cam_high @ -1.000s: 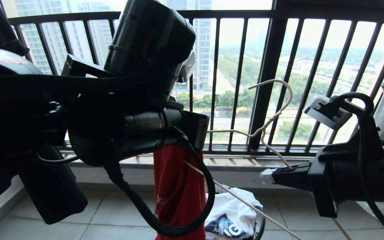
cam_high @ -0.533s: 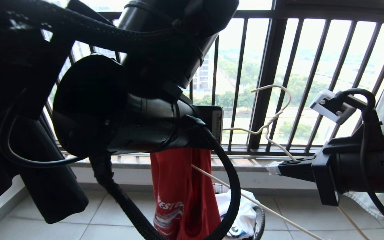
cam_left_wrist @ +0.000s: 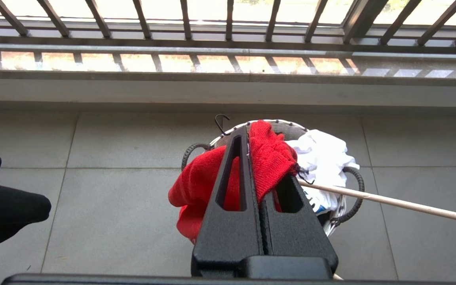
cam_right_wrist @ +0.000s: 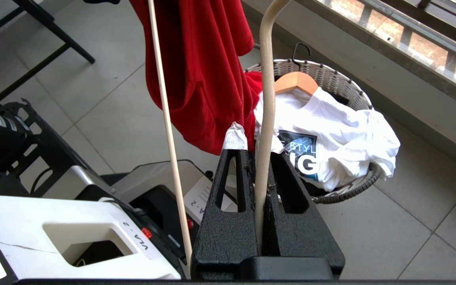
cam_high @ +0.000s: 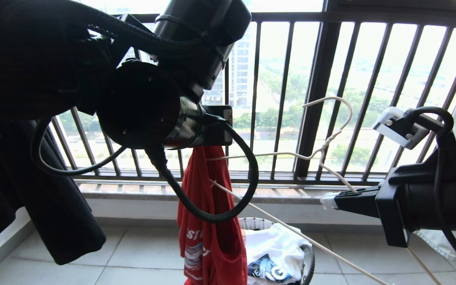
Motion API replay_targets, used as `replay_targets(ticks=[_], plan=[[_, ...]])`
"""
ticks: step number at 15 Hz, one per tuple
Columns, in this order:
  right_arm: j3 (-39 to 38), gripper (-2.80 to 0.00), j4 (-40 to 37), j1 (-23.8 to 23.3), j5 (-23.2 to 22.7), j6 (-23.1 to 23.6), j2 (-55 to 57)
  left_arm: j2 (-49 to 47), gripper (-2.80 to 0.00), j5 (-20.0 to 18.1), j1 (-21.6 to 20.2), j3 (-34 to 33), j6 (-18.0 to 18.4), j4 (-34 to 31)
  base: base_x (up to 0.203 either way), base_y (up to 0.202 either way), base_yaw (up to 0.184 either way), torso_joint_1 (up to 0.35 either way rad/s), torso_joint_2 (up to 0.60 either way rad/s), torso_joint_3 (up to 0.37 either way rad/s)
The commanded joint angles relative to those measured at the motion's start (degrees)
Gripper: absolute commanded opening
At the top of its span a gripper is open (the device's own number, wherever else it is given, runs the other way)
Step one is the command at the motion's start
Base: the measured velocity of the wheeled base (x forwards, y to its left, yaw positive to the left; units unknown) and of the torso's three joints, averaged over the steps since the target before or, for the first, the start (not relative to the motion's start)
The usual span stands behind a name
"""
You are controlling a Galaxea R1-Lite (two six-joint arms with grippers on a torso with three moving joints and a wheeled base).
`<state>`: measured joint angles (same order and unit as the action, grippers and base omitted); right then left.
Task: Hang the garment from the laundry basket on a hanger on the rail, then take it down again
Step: Hang the clothes on the clothes rack
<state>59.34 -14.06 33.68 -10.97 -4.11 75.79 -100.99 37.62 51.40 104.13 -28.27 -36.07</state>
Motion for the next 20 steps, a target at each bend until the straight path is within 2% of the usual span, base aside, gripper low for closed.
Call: replay_targets(ticks=[1,10,13,20], plan=[[0.1,-2.80,-0.1,0.0,-0.1,0.0,-0.1,-0.4,-2.80,0.2,-0.4,0.6,-0.1,-0.1,0.000,0.000,0.000,0.000,0.00,0.000],[0.3,-2.80,0.5,-1.3,2.7,0.2,1.8,-1.7,-2.80,0.5,-1.1,1.2,0.0,-0.1,0.000,0.000,0.000,0.000,0.00,0.000],[0.2,-2.80,0.8,-1.3,4.7,0.6,5.1,-2.5,-2.80,0.4,0.4,2.8,-0.1,-0.1,0.000,0.000,0.000,0.000,0.00,0.000],[0.0,-2.80,1.7,-1.2,4.9,0.7,6.2,-6.2,-2.80,0.4,3.2,6.5,-0.4,-0.1,0.000,0.000,0.000,0.000,0.00,0.000]])
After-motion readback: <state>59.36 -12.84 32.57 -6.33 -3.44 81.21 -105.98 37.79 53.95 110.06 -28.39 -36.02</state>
